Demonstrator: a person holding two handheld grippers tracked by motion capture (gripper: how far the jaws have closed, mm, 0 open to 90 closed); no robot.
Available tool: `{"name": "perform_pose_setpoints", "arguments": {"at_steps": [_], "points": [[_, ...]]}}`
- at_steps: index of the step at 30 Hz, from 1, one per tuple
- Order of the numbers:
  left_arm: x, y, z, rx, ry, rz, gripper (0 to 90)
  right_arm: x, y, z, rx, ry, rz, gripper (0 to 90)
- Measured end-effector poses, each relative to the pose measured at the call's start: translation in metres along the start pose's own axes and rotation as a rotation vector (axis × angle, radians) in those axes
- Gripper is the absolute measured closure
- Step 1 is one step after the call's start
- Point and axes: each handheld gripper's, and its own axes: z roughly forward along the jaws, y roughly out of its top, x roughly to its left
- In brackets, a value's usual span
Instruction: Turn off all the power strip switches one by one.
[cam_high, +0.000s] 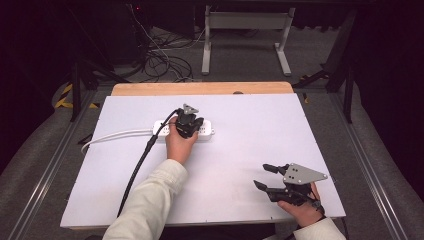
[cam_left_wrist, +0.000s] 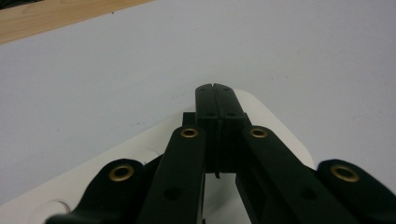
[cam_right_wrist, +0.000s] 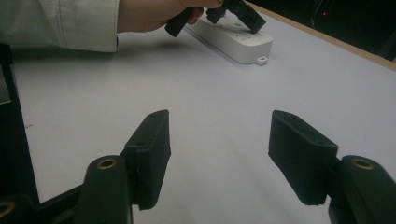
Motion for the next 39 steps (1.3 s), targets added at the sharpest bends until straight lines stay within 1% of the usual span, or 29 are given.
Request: {"name": "perform_pose_setpoints", "arguments": {"at_steps": [4, 7, 10, 13, 16, 18, 19, 21, 22, 26, 29, 32, 34, 37, 39], "points": [[0.0, 0.0, 0.001, -0.004, -0.001, -0.005, 90.0, 0.0, 0.0, 0.0, 0.003, 0.0, -0.003, 39.4], [-0.001, -0.001, 0.001, -0.013, 0.006, 0.008, 90.0, 0.0, 0.0, 0.0, 0.004, 0.001, -0.005, 39.4], [-0.002, -0.003, 0.001, -0.022, 0.008, 0.013, 90.0, 0.0, 0.0, 0.0, 0.004, 0.002, -0.002, 39.3], [-0.005, -0.003, 0.001, -0.022, 0.029, 0.047, 90.0, 0.0, 0.0, 0.001, 0.005, 0.003, -0.003, 39.3], [-0.008, -0.004, 0.001, -0.024, 0.03, 0.061, 90.0, 0.0, 0.0, 0.001, 0.005, 0.003, -0.003, 39.3], [-0.011, -0.003, 0.001, -0.021, 0.047, 0.08, 90.0, 0.0, 0.0, 0.001, 0.007, 0.003, -0.004, 39.3], [-0.011, -0.003, 0.001, -0.02, 0.047, 0.084, 90.0, 0.0, 0.0, 0.001, 0.008, 0.004, -0.003, 39.3], [-0.01, -0.003, 0.0, -0.015, 0.055, 0.084, 90.0, 0.0, 0.0, 0.001, 0.007, 0.004, -0.004, 39.3], [-0.01, -0.003, 0.001, -0.017, 0.049, 0.08, 90.0, 0.0, 0.0, 0.001, 0.006, 0.003, -0.006, 39.3], [-0.01, -0.003, 0.001, -0.016, 0.054, 0.076, 90.0, 0.0, 0.0, 0.001, 0.009, 0.006, -0.004, 39.3], [-0.009, -0.003, 0.001, -0.018, 0.043, 0.066, 90.0, 0.0, 0.0, 0.001, 0.009, 0.007, -0.005, 39.2], [-0.01, -0.003, 0.001, -0.012, 0.056, 0.077, 90.0, 0.0, 0.0, 0.002, 0.011, 0.007, -0.006, 39.2], [-0.01, -0.003, 0.001, -0.011, 0.054, 0.078, 90.0, 0.0, 0.0, 0.002, 0.012, 0.007, -0.006, 39.2], [-0.011, -0.003, 0.002, -0.007, 0.064, 0.089, 90.0, 0.001, 0.0, 0.002, 0.014, 0.008, -0.008, 39.2], [-0.011, -0.003, 0.002, -0.007, 0.062, 0.085, 90.0, 0.001, 0.0, 0.002, 0.015, 0.006, -0.007, 39.2]]}}
